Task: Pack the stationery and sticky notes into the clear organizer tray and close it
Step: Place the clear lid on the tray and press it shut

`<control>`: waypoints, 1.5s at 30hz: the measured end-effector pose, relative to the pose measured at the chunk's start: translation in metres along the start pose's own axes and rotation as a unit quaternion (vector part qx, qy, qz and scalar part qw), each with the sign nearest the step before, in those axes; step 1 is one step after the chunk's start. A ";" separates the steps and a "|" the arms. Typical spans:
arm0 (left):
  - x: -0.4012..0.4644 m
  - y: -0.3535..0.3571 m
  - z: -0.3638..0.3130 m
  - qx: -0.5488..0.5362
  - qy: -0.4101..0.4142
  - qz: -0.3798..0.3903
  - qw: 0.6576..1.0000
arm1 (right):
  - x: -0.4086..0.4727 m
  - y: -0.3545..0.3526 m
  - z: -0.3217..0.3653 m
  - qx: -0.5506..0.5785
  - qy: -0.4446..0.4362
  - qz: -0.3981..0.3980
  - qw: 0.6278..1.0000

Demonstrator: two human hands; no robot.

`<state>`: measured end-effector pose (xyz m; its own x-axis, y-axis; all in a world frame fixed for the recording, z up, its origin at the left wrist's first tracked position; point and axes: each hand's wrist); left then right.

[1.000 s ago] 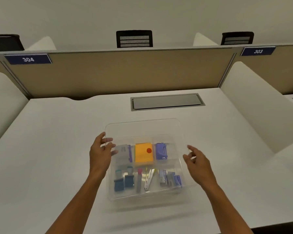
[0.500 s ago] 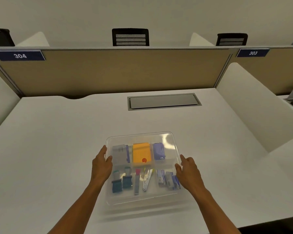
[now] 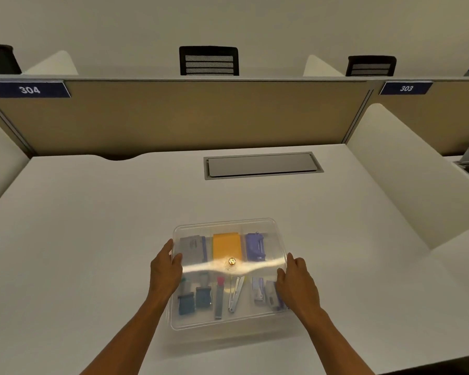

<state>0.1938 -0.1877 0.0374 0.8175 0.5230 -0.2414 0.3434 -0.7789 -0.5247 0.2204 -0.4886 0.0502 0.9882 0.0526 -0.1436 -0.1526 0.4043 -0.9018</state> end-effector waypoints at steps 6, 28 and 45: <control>0.002 0.003 0.000 0.001 0.009 -0.035 0.999 | -0.011 0.016 -0.008 0.065 -0.019 -0.023 0.997; -0.042 0.022 0.024 0.403 0.208 0.037 0.890 | 0.002 0.040 -0.004 -0.060 -0.168 -0.007 0.984; -0.027 0.025 0.019 0.396 0.196 0.028 0.897 | 0.020 0.031 0.004 -0.100 -0.178 0.012 0.979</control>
<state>0.1712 -0.2148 0.0155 0.9760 0.2090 -0.0610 -0.0118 -0.2292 -0.9733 0.2356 -0.4708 0.0206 0.9199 0.3894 -0.0468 -0.1402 0.2149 -0.9665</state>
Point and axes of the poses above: each hand's wrist, its own x-axis towards the middle knuckle, its own y-axis out of the palm, z = x × y, and after that the axes turned 4 degrees about -y, right-handed
